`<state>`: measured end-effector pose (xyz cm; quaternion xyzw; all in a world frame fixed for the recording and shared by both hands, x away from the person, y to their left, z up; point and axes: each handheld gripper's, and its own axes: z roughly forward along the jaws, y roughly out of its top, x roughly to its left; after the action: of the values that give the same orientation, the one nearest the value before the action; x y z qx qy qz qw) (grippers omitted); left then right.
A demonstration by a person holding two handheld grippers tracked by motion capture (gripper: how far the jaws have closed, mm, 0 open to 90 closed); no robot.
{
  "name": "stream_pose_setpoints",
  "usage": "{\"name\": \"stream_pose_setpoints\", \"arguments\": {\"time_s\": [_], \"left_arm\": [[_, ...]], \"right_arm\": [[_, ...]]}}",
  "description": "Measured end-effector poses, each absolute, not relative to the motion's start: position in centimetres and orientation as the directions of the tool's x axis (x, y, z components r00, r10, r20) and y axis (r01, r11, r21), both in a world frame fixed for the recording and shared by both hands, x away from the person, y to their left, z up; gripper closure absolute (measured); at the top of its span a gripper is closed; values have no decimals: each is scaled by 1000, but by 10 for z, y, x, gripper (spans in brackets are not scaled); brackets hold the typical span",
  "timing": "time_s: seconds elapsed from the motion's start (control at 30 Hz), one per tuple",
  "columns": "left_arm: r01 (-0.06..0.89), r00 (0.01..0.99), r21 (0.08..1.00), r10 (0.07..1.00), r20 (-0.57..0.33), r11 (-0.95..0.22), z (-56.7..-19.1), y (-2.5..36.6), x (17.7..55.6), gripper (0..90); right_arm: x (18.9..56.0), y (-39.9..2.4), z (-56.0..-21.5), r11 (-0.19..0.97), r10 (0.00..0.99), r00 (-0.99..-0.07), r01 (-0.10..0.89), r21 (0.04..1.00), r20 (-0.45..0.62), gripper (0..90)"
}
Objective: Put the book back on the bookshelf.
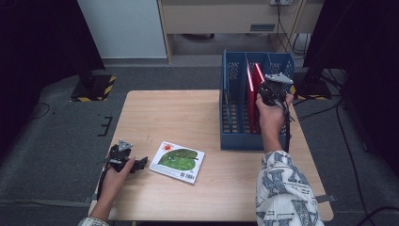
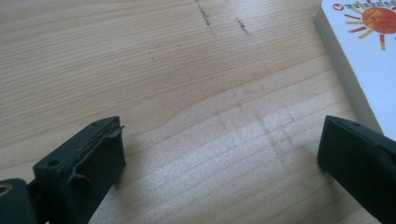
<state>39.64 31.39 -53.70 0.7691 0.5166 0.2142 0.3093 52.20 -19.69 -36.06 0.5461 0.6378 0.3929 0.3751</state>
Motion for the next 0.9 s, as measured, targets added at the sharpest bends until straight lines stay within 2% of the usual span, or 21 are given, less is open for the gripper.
{"name": "stream_pose_setpoints", "arguments": {"time_s": [0.47,0.9], "left_arm": [[662,375,697,927,10,-275,-537,314,397,0],[661,377,698,926,11,-277,-537,313,397,0]], "right_arm": [[526,-197,-356,104,987,-158,438,893,-37,714],[525,-194,-356,116,988,-147,440,890,-57,777]]}}
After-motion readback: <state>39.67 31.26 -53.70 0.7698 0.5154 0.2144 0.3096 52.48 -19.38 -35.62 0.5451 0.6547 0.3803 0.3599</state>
